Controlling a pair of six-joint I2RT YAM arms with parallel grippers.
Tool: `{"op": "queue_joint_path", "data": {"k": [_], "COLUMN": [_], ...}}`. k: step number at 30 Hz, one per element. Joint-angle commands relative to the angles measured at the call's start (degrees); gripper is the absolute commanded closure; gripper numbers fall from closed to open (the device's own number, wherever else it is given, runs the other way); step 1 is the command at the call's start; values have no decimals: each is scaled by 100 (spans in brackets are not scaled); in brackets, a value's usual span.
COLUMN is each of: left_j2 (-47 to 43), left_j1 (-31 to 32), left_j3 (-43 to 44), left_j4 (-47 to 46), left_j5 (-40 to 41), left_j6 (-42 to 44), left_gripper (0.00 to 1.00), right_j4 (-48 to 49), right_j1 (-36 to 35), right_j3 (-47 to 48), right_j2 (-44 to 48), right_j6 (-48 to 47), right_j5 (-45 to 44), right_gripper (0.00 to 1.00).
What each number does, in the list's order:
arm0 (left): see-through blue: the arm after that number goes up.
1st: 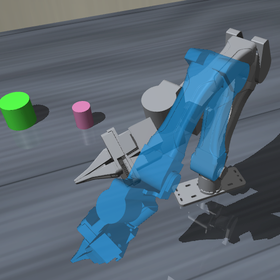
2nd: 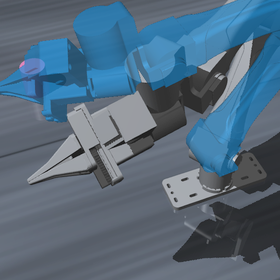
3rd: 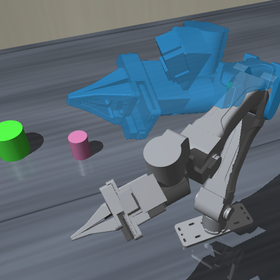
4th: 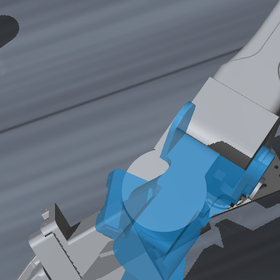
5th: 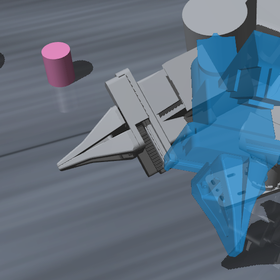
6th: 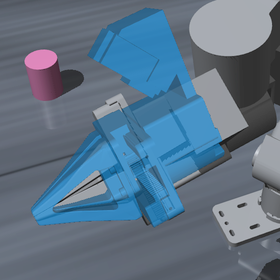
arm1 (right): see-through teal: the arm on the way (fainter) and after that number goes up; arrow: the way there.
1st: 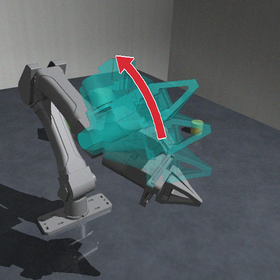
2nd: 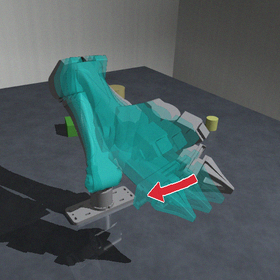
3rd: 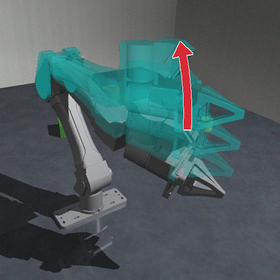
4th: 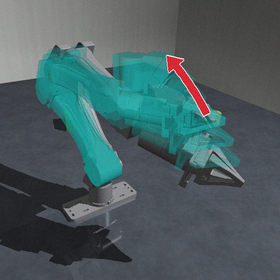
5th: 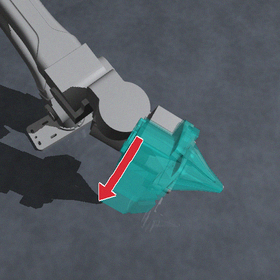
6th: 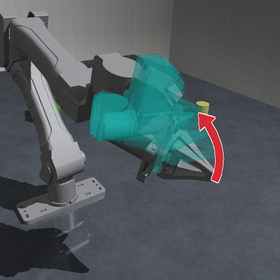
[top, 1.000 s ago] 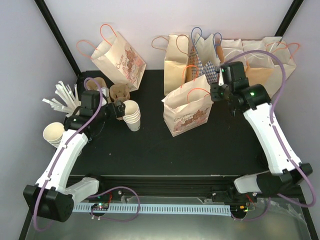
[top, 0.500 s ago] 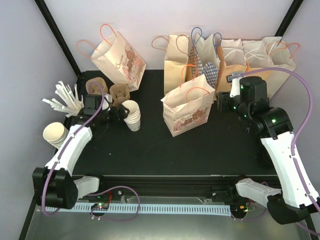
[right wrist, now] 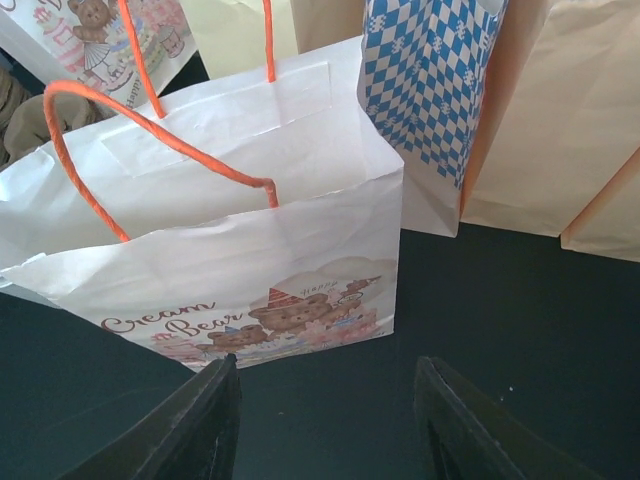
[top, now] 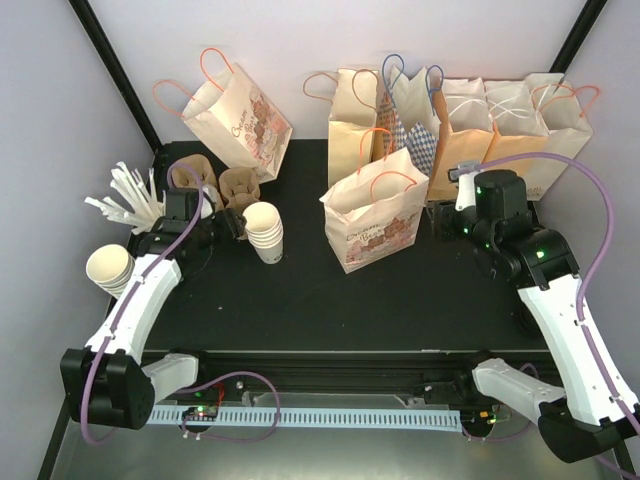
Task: Pack the takeout coffee
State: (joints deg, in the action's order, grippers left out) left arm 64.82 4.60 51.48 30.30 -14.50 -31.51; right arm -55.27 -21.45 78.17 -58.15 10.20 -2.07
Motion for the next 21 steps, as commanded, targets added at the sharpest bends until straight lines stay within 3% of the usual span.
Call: {"op": "queue_joint_path", "data": {"k": [1, 8, 17, 21], "left_j2": [-66, 211, 589, 639], "left_j1": [103, 362, 552, 647], "left_j3": [370, 775, 1122, 1153], "left_j4": [208, 436, 840, 875], "left_j5": [173, 244, 777, 756], "left_j6": [87, 267, 461, 470], "left_gripper": [44, 64, 63, 74], "right_j4": [218, 228, 197, 231], "right_j1": [27, 27, 28, 26], "right_j3": [-68, -135, -31, 5], "right_j2": [55, 80, 109, 94], "right_j6": [29, 57, 59, 60], "right_j5": [119, 44, -21, -9], "right_gripper": [49, 49, 49, 49]}}
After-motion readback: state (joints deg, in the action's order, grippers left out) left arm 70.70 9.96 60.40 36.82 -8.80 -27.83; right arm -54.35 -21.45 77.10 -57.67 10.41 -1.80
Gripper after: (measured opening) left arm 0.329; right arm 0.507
